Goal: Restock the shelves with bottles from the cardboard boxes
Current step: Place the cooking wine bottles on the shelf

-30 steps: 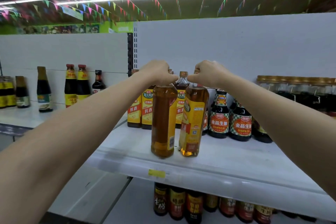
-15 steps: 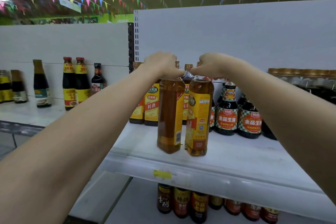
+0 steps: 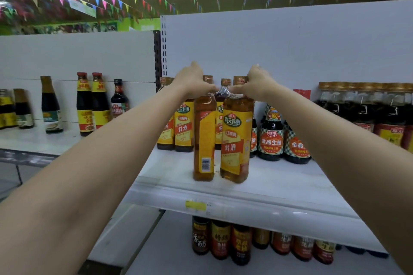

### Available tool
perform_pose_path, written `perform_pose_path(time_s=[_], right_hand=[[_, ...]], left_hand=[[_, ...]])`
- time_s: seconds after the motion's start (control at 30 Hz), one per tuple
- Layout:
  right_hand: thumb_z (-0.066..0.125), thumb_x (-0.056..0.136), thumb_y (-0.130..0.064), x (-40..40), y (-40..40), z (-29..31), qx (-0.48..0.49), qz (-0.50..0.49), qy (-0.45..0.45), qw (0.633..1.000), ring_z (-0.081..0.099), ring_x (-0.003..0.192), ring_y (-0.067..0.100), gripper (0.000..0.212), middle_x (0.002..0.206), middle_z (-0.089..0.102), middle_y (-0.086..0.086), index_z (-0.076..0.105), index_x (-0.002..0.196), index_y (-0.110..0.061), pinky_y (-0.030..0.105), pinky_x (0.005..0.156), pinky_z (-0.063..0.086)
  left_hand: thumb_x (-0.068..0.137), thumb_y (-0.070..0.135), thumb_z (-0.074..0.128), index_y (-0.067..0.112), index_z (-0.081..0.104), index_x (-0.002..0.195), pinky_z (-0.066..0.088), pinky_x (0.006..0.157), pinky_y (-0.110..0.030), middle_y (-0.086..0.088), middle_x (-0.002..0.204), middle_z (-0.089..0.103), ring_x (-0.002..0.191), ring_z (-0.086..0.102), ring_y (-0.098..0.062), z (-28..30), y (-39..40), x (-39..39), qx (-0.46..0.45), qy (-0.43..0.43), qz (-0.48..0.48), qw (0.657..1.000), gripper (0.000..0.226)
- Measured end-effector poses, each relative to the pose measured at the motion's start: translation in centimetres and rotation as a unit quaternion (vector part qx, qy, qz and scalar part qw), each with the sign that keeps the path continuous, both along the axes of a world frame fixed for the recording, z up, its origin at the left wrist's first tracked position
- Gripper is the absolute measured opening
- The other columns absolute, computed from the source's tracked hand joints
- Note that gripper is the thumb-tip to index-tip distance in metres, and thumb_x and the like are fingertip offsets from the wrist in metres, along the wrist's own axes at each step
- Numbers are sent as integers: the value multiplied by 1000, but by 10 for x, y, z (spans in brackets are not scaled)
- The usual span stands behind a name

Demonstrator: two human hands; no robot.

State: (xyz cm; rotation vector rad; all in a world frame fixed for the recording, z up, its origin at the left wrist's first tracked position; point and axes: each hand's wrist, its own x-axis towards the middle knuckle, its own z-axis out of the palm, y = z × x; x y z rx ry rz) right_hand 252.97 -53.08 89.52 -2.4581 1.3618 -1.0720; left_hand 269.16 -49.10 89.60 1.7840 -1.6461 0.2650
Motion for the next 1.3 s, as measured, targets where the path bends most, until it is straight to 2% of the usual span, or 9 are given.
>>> perform_pose_path(time_s=[0.1,0.2,0.33,0.67,0.8,0.9,1.07,1.17,1.3], right_hand=[[64,89,-39,-1,-6,-11,8,10,-75,997,55,91,21,54,119,56,12,47,126,-2,21,60,41],[61,92,-36,1,-9,-23,29,44,-149,987,54,109,23,55,129,54,10,42,135,-7,31,82,45],[56,95,-31,6,-14,-41,71,107,-264,956,54,117,22,55,134,55,6,39,143,-10,35,94,48],[51,98,-28,13,-22,-59,150,197,-376,893,57,116,23,39,128,56,5,46,133,-12,44,97,50],[47,100,-31,14,-20,-59,131,175,-345,913,58,113,21,36,124,58,5,47,130,-12,42,97,50],[41,102,-32,12,-16,-59,101,143,-270,947,55,115,19,41,131,54,6,42,138,-12,37,95,49],[42,101,-32,-3,-7,-91,116,134,-183,967,24,142,27,68,159,15,8,-2,153,-31,50,112,29],[53,96,-29,-9,3,-130,177,136,-110,969,51,119,24,91,146,40,10,-21,149,-31,45,102,44],[61,90,-35,-7,6,-163,120,53,4,991,60,102,31,106,128,56,10,-31,142,-34,49,91,49]], left_hand=[[84,39,69,11,52,85,37,61,-26,-2,76,53,71,52,-16,-6,4,5,-5,92,-58,994,32],[90,28,65,12,55,101,47,70,-24,0,90,60,83,57,-13,-17,4,8,-28,202,-116,972,22],[98,20,51,7,55,118,52,72,-20,-3,100,63,94,60,-17,-35,1,13,-44,319,-185,929,24],[100,28,44,5,42,138,46,101,-42,-11,129,58,116,57,-23,-51,-8,22,-58,354,-225,906,43],[102,31,39,9,44,137,47,99,-42,-9,125,60,115,57,-23,-49,-5,22,-39,271,-189,943,43],[99,47,37,10,34,145,38,107,-48,-10,141,49,128,46,-25,-55,-1,23,-14,184,-134,974,59],[85,49,58,18,14,149,44,102,-41,-3,139,50,121,53,-21,-109,24,21,76,163,-116,977,84],[87,37,64,20,18,147,42,103,-38,-2,139,49,125,50,-22,-141,26,22,124,156,-95,975,77],[87,34,67,18,21,146,42,105,-41,-3,140,48,125,49,-22,-158,26,18,84,193,-78,975,76]])
